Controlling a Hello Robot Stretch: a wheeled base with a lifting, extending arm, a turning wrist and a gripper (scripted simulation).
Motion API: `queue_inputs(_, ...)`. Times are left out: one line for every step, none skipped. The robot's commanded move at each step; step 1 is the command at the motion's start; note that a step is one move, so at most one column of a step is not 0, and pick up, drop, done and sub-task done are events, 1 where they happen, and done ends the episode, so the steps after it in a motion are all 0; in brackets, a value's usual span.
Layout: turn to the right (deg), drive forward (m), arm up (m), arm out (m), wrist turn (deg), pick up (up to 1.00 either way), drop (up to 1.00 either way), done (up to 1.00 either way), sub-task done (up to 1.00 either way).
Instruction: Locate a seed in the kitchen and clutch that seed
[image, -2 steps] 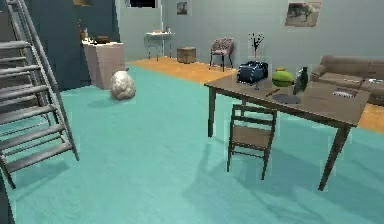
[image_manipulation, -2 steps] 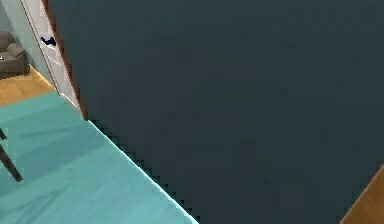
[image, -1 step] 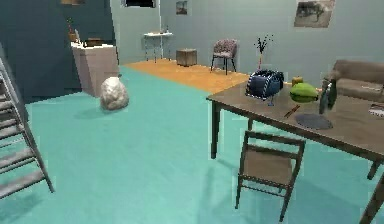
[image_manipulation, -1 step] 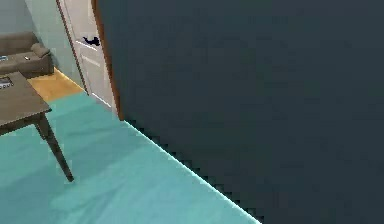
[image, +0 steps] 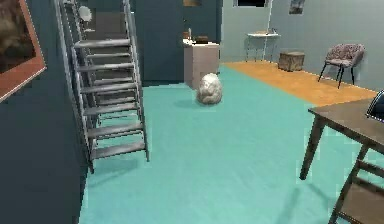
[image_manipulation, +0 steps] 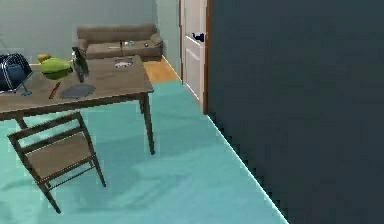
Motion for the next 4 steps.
queue_inputs(0.0, 1.00, 0.00, 0.00, 0.0, 0.00, 0.00, 0.00, 0.00)
queue_inputs(-3.0, 0.00, 0.00, 0.00, 0.0, 0.00, 0.00, 0.00, 0.00)
queue_inputs(0.0, 0.75, 0.00, 0.00, 0.0, 0.00, 0.00, 0.00, 0.00)
queue_inputs(-3.0, 0.00, 0.00, 0.00, 0.0, 0.00, 0.00, 0.00, 0.00)
